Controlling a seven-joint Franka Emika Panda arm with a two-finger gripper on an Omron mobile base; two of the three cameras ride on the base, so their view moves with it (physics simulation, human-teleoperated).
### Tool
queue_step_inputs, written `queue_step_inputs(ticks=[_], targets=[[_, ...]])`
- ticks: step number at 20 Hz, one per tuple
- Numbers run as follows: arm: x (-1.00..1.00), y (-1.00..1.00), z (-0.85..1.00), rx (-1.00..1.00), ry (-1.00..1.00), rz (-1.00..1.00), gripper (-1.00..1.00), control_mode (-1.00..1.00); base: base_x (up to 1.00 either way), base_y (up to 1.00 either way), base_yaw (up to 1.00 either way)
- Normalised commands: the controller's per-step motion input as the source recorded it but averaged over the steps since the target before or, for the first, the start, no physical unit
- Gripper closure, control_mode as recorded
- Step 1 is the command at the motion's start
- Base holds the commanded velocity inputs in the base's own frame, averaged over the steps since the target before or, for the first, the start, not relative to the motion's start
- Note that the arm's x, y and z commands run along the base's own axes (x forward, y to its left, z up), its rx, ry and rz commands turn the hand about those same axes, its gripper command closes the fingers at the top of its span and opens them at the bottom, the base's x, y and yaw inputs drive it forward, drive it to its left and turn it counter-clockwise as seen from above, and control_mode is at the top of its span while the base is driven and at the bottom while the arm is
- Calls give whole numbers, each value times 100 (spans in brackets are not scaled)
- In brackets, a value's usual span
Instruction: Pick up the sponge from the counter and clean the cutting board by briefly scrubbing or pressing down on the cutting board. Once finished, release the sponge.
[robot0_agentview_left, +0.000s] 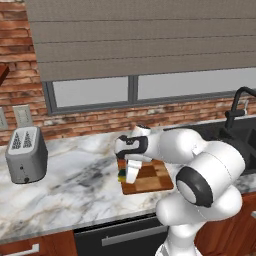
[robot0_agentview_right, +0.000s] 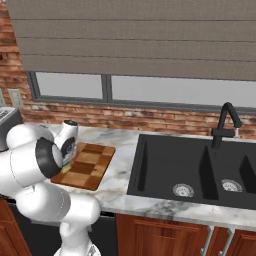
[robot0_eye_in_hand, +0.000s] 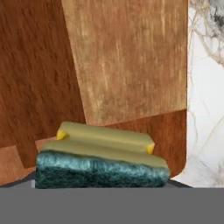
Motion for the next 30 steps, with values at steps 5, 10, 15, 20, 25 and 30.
queue_step_inputs(ticks=[5, 10, 15, 20, 25, 30], targets=[[-97, 0, -42, 0, -1, 0, 100, -100, 0, 0, 0], [-100, 0, -43, 0, -11, 0, 100, -100, 0, 0, 0], [-100, 0, -36, 0, -10, 0, 100, -100, 0, 0, 0], [-34, 22, 15, 0, 1, 0, 100, -100, 0, 0, 0], [14, 59, 35, -1, 11, 0, 100, -100, 0, 0, 0], [23, 58, 15, -1, 11, 0, 100, -100, 0, 0, 0]])
